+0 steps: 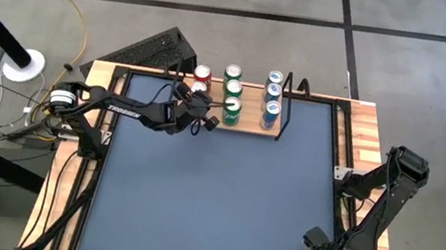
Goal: Place canned beverage on shelf
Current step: Put the top red soda can on the shelf aligned with the other red soda can
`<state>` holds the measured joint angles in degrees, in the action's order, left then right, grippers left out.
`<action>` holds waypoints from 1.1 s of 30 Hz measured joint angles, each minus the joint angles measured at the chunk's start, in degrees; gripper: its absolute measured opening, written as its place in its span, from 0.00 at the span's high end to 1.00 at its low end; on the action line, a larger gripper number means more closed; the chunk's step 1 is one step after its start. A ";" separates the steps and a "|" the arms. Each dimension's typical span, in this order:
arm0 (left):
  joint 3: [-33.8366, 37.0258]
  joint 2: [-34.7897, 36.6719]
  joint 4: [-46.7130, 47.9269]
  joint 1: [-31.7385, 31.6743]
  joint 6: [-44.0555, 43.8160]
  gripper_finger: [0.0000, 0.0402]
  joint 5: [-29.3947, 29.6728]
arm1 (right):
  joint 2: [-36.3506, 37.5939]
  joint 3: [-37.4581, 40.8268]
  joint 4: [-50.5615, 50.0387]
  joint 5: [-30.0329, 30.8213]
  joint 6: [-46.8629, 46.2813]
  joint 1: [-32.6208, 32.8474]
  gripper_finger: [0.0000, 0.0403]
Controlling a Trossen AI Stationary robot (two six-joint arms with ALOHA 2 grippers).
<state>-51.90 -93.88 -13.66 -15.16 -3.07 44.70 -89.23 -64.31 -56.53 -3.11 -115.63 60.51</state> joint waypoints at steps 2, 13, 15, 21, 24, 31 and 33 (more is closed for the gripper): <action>0.00 0.01 -0.20 -0.36 -0.07 1.00 -0.81 | 0.00 0.00 0.02 0.02 0.00 0.00 0.30; 0.02 0.03 -3.59 -0.52 3.39 1.00 -4.55 | -0.01 0.00 0.02 0.03 0.04 0.00 0.30; 0.02 0.45 -3.86 0.36 4.29 1.00 -5.24 | -0.02 0.00 0.02 0.02 0.06 0.00 0.30; 0.04 1.82 0.82 4.07 6.52 1.00 -5.15 | -0.02 -0.02 0.02 0.04 0.10 0.00 0.30; 0.04 2.31 8.55 5.61 5.13 1.00 -5.28 | -0.02 -0.02 -0.01 0.06 0.13 0.00 0.30; 0.04 2.28 20.49 7.24 2.76 1.00 -5.41 | -0.02 -0.03 -0.24 0.15 0.16 0.00 0.30; 0.04 2.28 21.44 6.53 3.23 1.00 -5.45 | -0.02 -0.04 -0.26 0.17 0.15 0.00 0.30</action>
<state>-51.86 -91.59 7.78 -8.63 0.16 39.25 -89.25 -64.36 -56.80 -2.94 -115.48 60.51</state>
